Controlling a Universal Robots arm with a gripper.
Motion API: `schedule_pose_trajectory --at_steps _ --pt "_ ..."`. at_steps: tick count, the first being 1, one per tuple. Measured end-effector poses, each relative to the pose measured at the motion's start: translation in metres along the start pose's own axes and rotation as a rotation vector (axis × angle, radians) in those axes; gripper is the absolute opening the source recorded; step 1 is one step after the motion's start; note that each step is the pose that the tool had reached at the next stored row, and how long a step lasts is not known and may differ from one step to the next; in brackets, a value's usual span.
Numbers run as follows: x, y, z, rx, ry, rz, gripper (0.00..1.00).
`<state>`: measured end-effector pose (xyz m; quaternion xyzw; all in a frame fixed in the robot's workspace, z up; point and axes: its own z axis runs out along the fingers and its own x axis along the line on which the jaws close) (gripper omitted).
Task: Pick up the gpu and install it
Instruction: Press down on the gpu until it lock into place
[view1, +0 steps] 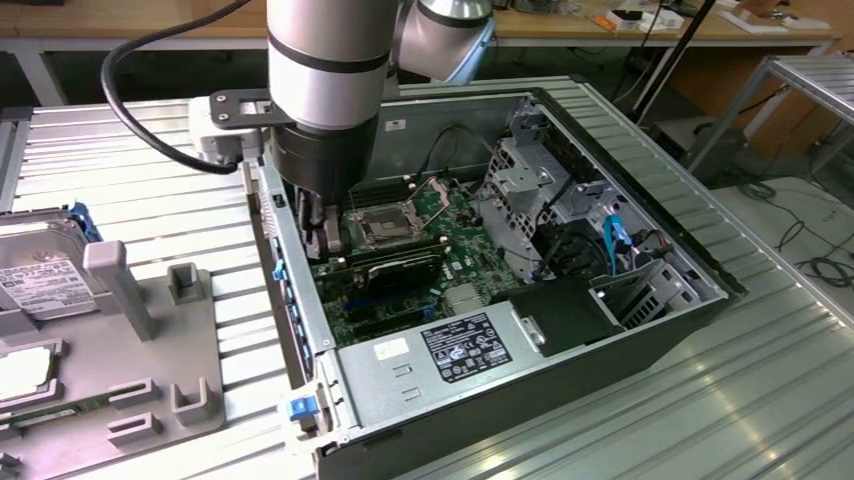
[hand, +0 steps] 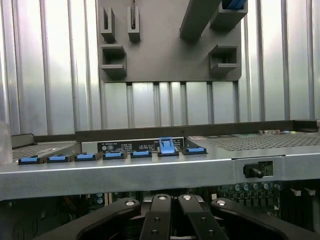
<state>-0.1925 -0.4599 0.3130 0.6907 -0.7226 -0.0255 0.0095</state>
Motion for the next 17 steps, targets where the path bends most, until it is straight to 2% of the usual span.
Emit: schedule_pose_trajectory --at_steps 6,8,9,10,12,15,17 --pt "0.000 -0.0004 0.0061 -0.0002 0.0004 0.000 0.11" --pt "0.000 -0.0006 0.0065 -0.0009 0.0016 0.000 0.11" --pt "0.002 0.0006 0.0046 -0.0036 0.0048 0.000 0.11" --pt "0.000 -0.0004 0.0064 -0.0027 0.0007 0.000 0.11" --pt "0.000 -0.0007 0.0053 -0.0067 0.0009 0.000 0.11" --pt "0.000 -0.0024 0.0071 -0.0042 -0.0130 0.000 0.11" --pt "0.000 -0.0023 -0.0059 -0.0160 -0.0092 0.000 0.11"
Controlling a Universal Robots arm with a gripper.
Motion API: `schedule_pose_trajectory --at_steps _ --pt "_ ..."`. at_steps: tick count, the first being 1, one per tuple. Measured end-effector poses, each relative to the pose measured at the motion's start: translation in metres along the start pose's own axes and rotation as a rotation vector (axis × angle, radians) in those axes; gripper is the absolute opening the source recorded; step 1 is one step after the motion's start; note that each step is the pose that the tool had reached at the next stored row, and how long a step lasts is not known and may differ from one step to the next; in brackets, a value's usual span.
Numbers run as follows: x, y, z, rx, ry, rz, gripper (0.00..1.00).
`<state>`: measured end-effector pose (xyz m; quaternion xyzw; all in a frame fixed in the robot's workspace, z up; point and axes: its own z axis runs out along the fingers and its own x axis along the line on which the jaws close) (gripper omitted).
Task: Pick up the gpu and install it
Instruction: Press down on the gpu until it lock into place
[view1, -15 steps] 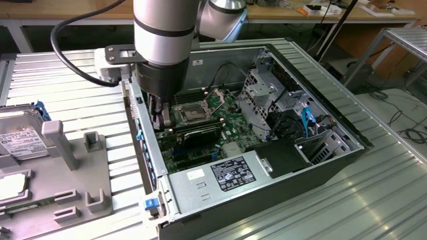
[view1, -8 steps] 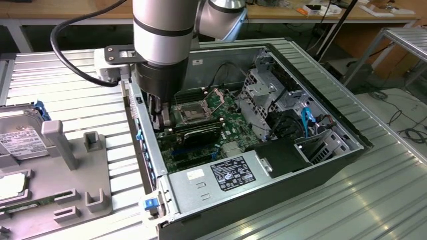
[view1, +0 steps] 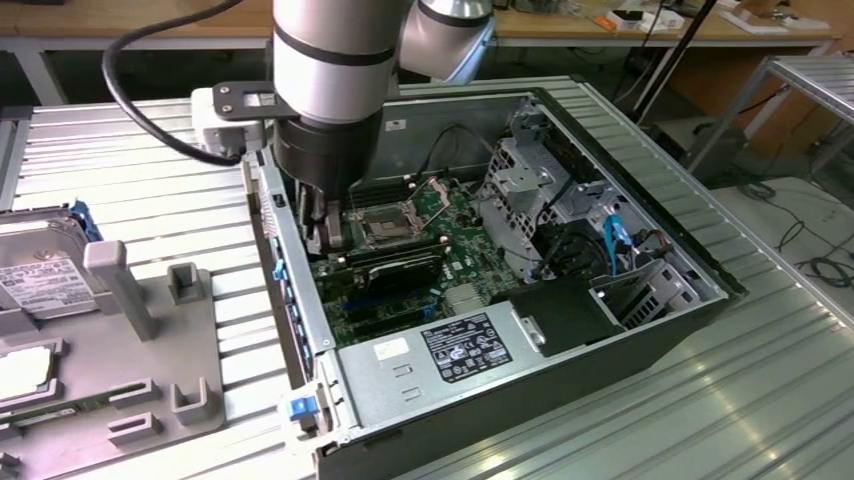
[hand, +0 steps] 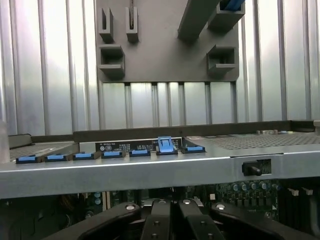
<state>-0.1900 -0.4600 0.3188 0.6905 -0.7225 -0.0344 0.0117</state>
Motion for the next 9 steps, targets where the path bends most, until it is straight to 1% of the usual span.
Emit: schedule_pose_trajectory --at_steps 1,3,4,6,8,9 --pt "-0.0001 0.0001 -0.0033 -0.0044 0.0005 0.000 0.11" --pt "-0.0002 -0.0001 -0.0057 -0.0084 -0.0002 0.000 0.11" --pt "0.0002 -0.0001 -0.0057 -0.0085 -0.0022 0.000 0.11" --pt "0.0004 -0.0002 -0.0037 -0.0084 -0.0033 0.000 0.11" --pt "0.0005 -0.0005 -0.0005 -0.0086 -0.0071 0.000 0.11" --pt "0.0007 -0.0006 0.0005 -0.0086 -0.0079 0.000 0.11"
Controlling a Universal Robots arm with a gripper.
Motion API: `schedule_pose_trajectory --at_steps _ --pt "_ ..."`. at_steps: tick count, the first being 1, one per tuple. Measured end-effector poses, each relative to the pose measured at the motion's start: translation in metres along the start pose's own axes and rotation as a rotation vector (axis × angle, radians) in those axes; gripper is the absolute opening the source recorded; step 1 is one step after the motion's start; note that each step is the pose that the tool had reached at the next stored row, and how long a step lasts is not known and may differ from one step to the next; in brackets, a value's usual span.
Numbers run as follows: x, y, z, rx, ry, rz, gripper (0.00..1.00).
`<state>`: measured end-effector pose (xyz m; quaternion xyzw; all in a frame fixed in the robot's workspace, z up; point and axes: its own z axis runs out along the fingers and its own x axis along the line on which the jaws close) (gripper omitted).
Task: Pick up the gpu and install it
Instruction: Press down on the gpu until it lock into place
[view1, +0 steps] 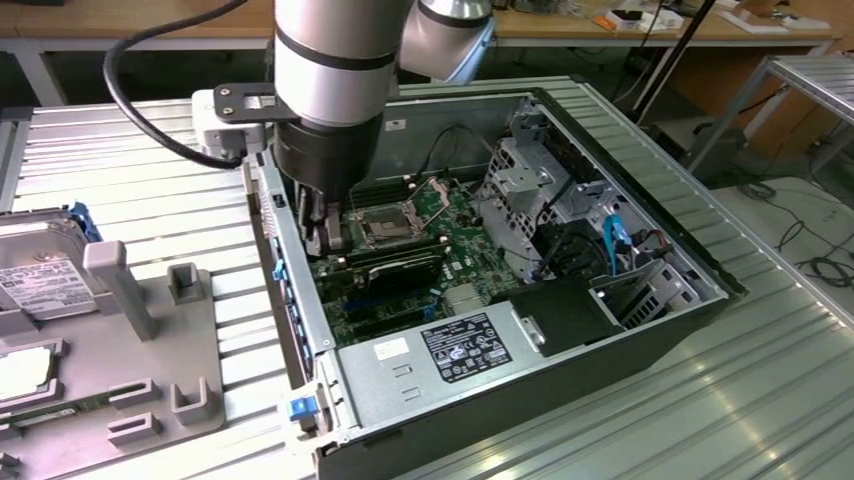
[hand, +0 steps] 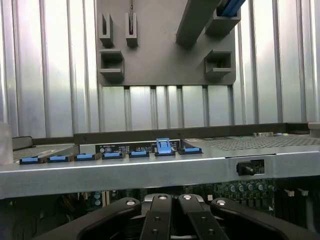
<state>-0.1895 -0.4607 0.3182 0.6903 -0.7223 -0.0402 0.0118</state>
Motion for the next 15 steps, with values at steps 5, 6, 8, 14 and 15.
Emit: schedule_pose_trajectory --at_steps 5,6,8,14,15 --pt "0.0005 -0.0004 0.0050 -0.0006 -0.0007 0.000 0.11" --pt "0.0005 -0.0005 0.0056 -0.0004 -0.0010 0.000 0.11" --pt "0.0006 -0.0006 0.0070 -0.0003 -0.0012 0.000 0.11" --pt "-0.0062 -0.0004 0.0084 -0.0028 -0.0021 0.000 0.11" --pt "-0.0064 -0.0004 0.0085 -0.0030 -0.0026 0.000 0.11"
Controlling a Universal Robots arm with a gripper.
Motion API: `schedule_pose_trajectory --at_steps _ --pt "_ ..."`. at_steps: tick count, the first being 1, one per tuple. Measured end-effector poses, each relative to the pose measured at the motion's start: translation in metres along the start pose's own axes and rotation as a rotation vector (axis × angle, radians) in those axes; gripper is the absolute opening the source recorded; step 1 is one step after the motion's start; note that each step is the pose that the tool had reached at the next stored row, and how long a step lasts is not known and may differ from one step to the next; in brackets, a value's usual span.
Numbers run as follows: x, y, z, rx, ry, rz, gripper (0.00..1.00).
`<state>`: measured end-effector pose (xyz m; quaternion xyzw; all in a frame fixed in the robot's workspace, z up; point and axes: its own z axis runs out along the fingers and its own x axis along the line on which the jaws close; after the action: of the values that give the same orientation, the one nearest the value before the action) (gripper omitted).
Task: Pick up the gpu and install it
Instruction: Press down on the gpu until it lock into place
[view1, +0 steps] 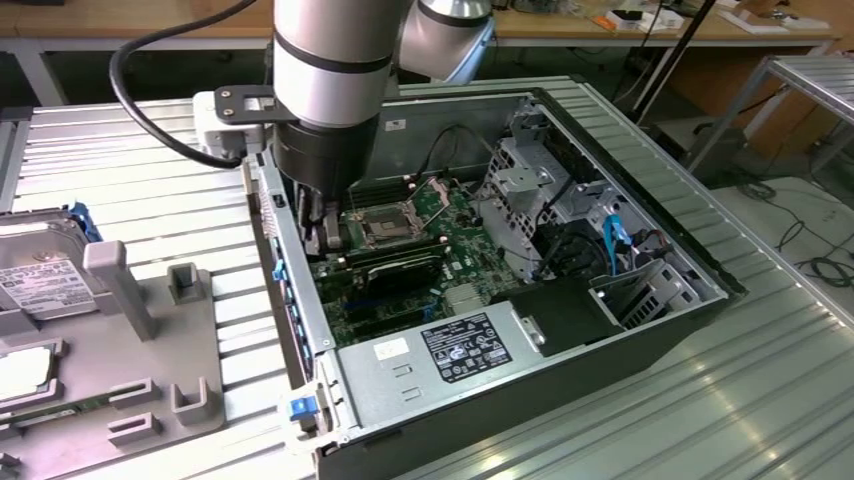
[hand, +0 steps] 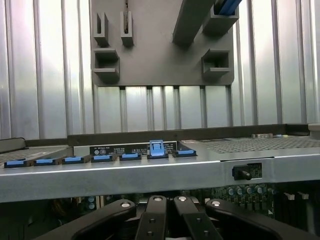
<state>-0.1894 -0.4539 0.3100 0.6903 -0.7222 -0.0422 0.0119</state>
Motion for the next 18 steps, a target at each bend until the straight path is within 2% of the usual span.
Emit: schedule_pose_trajectory --at_steps 2,3,4,5,6,7,8,9,10,12,14,18 --pt "0.000 0.0000 0.0001 0.0000 -0.0008 0.000 0.11" --pt "0.000 -0.0003 -0.0006 -0.0048 -0.0009 0.000 0.11" --pt "-0.001 -0.0005 -0.0057 -0.0191 -0.0013 0.001 0.11" --pt "-0.001 -0.0005 -0.0084 -0.0245 0.0000 0.001 0.11" --pt "-0.001 -0.0006 -0.0084 -0.0245 0.0001 0.001 0.11" --pt "0.000 -0.0017 -0.0086 -0.0250 0.0069 0.002 0.11" --pt "0.002 -0.0030 -0.0090 -0.0253 0.0204 0.003 0.11" --pt "0.004 -0.0036 -0.0090 -0.0253 0.0206 0.003 0.11" --pt "0.006 -0.0038 -0.0087 -0.0254 0.0194 0.003 0.11" --pt "0.010 -0.0041 -0.0080 -0.0257 0.0110 0.002 0.11" --pt "0.010 -0.0041 -0.0077 -0.0257 0.0100 0.002 0.11" --pt "0.010 -0.0044 -0.0042 -0.0263 -0.0013 0.001 0.11"
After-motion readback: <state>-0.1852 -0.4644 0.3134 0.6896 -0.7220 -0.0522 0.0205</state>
